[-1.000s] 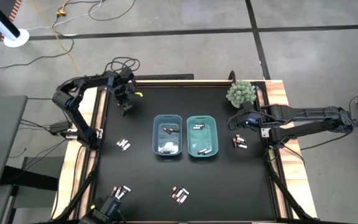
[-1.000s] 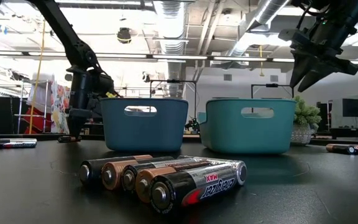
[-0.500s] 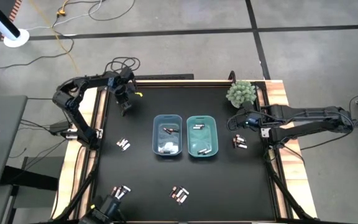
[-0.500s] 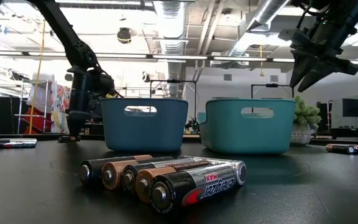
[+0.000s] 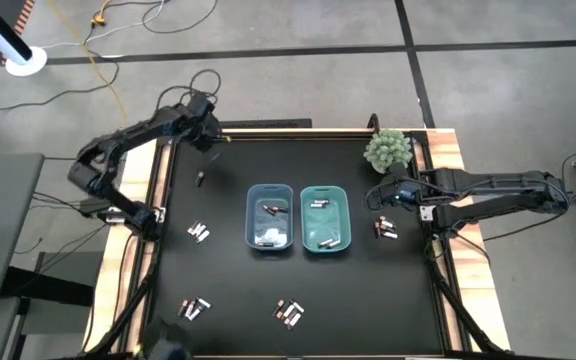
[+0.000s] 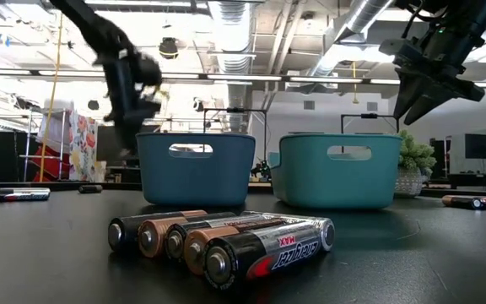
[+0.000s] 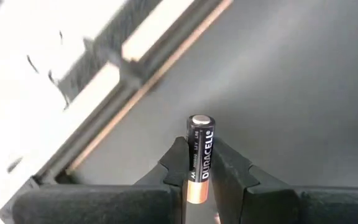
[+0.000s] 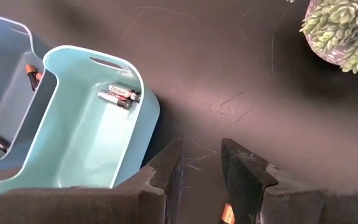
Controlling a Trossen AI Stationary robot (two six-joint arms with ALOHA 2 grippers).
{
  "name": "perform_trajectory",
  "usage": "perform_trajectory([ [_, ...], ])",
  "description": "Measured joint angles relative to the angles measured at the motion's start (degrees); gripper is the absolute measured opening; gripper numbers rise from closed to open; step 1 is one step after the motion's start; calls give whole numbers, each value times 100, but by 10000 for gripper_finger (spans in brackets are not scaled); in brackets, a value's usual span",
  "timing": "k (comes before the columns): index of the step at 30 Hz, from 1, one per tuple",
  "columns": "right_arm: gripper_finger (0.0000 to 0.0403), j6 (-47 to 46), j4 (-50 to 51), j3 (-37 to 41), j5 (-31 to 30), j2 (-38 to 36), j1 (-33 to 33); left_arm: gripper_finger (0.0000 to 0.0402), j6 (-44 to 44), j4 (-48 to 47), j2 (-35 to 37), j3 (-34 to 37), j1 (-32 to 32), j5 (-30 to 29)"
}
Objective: Sort batteries
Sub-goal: Put the black battery into the blue bin
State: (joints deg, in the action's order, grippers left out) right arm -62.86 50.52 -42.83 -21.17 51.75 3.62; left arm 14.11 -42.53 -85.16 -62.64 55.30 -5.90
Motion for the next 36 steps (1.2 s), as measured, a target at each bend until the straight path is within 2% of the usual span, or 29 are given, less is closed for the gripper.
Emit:
perform_trajectory([
  [5,127,354,2,2,0,0,0,38,-588,-41,728,-276,-1009,29],
  [10,127,760,2,2,2,0,0,38,-1410,-106,813,-886,-2166,68],
  [16,127,1094,9,1,4,0,0,38,-1986,-376,100,-1631,-3406,-198],
  [22,127,1375,22,0,66,0,-22,38,-2686,-567,-786,-1940,-4369,-242],
  [31,127,1766,41,0,89,0,-22,38,-4285,-554,-1893,-1820,-5218,-423],
  [36,127,1977,46,0,153,0,-22,38,-4980,-602,-2517,-1818,-5454,-412],
])
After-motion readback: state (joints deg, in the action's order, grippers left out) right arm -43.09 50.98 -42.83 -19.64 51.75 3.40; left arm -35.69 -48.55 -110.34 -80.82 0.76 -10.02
